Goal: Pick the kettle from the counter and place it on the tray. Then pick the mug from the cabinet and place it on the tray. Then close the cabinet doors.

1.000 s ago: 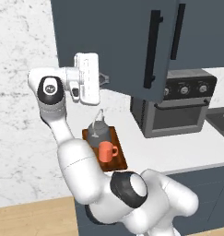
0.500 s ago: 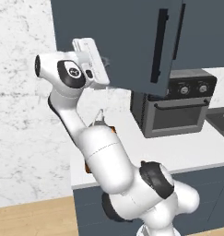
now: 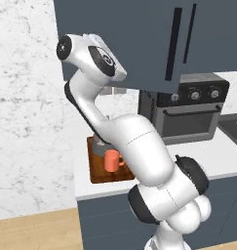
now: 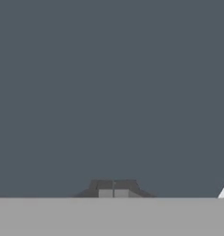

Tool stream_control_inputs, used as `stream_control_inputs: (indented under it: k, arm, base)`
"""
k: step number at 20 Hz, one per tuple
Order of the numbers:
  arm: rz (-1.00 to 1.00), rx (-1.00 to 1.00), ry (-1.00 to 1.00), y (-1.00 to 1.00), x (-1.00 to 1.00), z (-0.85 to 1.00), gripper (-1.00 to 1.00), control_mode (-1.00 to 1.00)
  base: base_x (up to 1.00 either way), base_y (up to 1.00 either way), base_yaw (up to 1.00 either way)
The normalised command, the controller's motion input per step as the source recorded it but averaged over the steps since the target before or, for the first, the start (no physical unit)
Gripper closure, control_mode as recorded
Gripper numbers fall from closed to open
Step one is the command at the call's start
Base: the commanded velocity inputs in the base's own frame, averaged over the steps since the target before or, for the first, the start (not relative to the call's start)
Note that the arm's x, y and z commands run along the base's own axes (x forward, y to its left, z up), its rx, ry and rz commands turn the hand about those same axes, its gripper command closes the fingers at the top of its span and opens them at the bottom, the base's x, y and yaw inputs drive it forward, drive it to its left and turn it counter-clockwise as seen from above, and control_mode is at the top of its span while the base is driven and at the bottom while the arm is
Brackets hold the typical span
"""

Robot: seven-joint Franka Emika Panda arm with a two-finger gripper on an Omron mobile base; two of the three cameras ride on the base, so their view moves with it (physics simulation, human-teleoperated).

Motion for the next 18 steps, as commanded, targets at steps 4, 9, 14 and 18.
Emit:
stream_control_inputs:
  k: [4,9,14,18]
  arm:
    - [0.27,0.00,0.03,-0.72,0.72,-0.03,1.00,-1.00]
    - [0.25,0.00,0.00,-0.72,0.79,0.00,1.00,-1.00]
    - [0.22,0.01,0.00,-0.57,0.98,0.00,1.00,-1.00]
    - [0.20,0.03,0.00,-0.41,0.92,0.00,1.00,-1.00]
  base:
    - [0.00,0.00,0.00]
    - [0.00,0.00,0.00]
    - [0.00,0.00,0.00]
    - [0.00,0.00,0.00]
